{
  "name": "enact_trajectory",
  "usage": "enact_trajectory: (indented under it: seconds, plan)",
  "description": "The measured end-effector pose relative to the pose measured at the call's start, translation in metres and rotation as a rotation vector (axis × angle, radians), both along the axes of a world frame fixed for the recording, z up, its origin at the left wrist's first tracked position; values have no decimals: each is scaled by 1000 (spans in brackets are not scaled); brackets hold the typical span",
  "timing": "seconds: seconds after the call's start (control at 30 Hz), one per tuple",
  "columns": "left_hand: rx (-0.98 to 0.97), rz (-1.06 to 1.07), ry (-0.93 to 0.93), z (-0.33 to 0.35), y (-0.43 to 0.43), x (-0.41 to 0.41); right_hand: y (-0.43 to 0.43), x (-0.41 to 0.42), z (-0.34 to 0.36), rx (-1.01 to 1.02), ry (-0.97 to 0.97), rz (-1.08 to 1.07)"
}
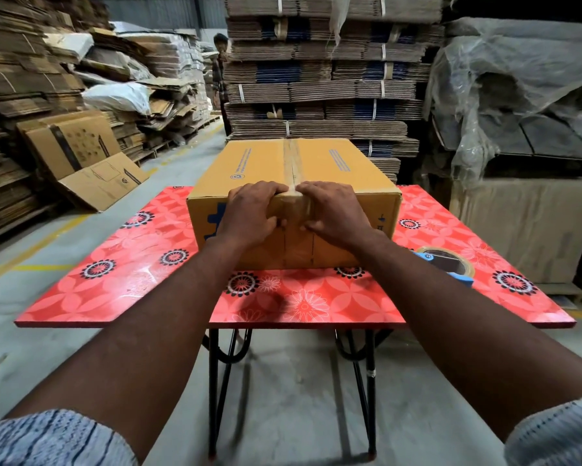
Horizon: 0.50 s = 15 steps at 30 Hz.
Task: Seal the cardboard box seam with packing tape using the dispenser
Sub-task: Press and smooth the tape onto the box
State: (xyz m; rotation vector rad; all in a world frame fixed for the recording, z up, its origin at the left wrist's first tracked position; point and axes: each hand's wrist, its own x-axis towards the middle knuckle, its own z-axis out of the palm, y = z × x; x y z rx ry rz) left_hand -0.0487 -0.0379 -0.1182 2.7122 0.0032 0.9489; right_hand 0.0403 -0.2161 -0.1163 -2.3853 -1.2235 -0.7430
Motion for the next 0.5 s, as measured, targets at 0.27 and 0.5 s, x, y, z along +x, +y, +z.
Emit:
enact_trajectory:
  seconds: [0.27,0.5]
  plan:
    - [-4,51,-78,5,-9,6,12,-6,13,93,-74,92]
    - [-18,-6,-125,7,1,1,-7,0,11,178,74,141]
